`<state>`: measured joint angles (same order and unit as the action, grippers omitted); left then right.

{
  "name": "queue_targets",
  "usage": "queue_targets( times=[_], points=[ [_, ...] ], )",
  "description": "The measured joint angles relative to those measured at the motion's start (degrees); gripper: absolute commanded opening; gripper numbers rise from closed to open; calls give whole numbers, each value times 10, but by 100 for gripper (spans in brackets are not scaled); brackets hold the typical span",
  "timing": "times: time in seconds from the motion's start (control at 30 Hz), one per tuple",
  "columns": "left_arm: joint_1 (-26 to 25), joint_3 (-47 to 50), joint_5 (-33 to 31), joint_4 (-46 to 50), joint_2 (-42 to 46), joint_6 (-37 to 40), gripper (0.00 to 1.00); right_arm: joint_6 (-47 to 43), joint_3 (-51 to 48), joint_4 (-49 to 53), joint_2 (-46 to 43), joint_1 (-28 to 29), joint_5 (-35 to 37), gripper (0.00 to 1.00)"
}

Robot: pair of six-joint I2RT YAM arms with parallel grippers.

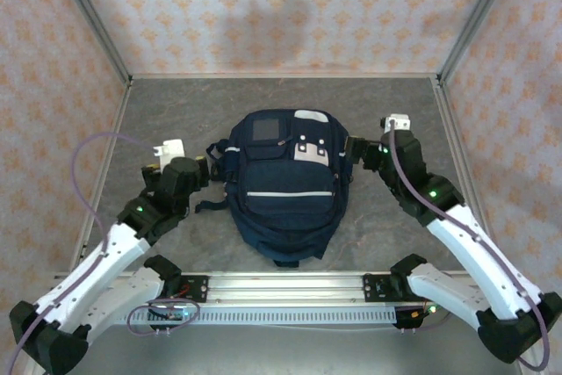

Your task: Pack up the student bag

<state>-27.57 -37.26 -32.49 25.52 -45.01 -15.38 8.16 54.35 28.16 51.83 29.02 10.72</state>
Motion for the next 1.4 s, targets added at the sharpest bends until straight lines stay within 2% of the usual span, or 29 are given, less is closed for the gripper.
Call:
queue_targets(
  times=[0.07, 0.13, 0.27, 0.33, 0.5, 0.7, 0.83, 0.93, 1.03, 1.2, 1.4],
  points=[
    [17, 69, -14, -78, -5, 57, 100, -13, -15, -41, 33, -14, 33, 99],
    [56, 136, -12, -141, -10, 92, 100, -33, -45, -90, 64, -36, 58, 99],
    [170, 194, 13, -226, -42, 94, 100, -101, -135, -198, 96, -80, 77, 100],
    [207, 197, 34, -270, -82, 95, 100, -137, -175, -236, 116, -110, 65, 100],
    [225, 196, 69, -417, -193, 96, 100, -120, -258, -327, 145, -186, 53, 100],
    [260, 187, 100, -583, -318, 79, 100, -80, -350, -530, 197, -261, -2, 100],
    [261, 168, 179, -650, -384, 104, 100, -85, -379, -688, 263, -297, -84, 99],
    [261, 150, 238, -663, -413, 125, 100, -82, -411, -838, 355, -318, -128, 99],
    [261, 142, 268, -665, -414, 137, 100, -76, -393, -803, 375, -324, -134, 99],
    [258, 138, 280, -668, -414, 146, 100, -95, -308, -781, 371, -287, -129, 99],
    [252, 137, 280, -669, -414, 155, 100, -104, -311, -774, 370, -283, -129, 99]
  ],
)
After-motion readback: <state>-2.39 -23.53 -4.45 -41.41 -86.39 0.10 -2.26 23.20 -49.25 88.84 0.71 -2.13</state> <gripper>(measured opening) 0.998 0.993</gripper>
